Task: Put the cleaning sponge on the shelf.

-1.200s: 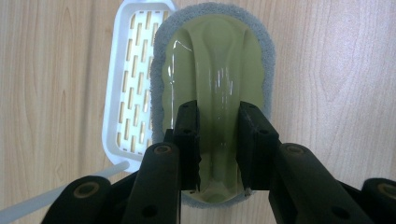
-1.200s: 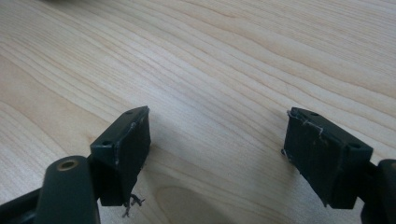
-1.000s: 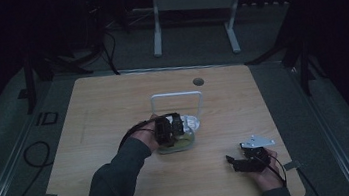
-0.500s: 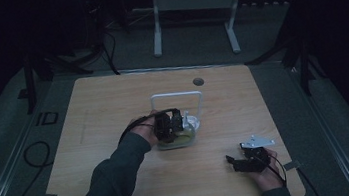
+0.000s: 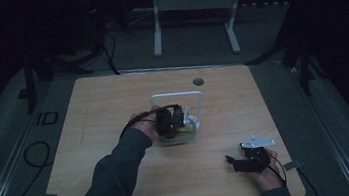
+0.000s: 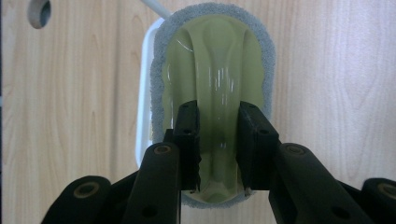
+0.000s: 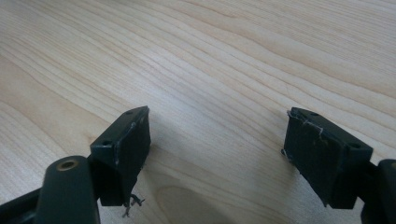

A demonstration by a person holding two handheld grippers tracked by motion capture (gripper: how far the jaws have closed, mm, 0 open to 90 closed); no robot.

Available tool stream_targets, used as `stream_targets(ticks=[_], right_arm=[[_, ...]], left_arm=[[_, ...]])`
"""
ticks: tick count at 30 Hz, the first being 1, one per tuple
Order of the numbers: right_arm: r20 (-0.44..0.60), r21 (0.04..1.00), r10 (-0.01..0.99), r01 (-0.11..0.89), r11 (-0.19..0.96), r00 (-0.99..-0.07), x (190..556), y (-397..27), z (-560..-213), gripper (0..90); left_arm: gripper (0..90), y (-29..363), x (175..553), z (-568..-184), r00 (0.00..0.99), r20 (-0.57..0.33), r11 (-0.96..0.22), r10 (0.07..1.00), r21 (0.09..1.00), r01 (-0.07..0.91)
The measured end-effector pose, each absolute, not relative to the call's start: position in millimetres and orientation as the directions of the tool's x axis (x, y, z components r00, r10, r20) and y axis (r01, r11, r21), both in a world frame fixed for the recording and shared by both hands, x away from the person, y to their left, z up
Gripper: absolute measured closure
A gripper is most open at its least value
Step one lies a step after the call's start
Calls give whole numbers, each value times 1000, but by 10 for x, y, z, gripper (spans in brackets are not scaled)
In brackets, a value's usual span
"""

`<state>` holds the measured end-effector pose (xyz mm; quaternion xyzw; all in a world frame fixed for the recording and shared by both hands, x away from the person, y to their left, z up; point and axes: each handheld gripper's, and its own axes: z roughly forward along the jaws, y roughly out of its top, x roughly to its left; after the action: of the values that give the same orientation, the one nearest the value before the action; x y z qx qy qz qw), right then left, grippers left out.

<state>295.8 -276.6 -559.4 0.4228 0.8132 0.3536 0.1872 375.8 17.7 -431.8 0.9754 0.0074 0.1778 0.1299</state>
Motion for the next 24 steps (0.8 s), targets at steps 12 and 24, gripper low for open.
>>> stream_targets(ticks=[12,24], right_arm=[[-5,733,820,555,392,-572,2958,-2765,-5594,221],[-4,733,820,557,392,-572,2957,-2765,-5593,221]], left_arm=[[717,184,3801,-4368,930,365,-966,32,250,-65],[717,182,3849,-4393,927,374,-966,24,248,-75]])
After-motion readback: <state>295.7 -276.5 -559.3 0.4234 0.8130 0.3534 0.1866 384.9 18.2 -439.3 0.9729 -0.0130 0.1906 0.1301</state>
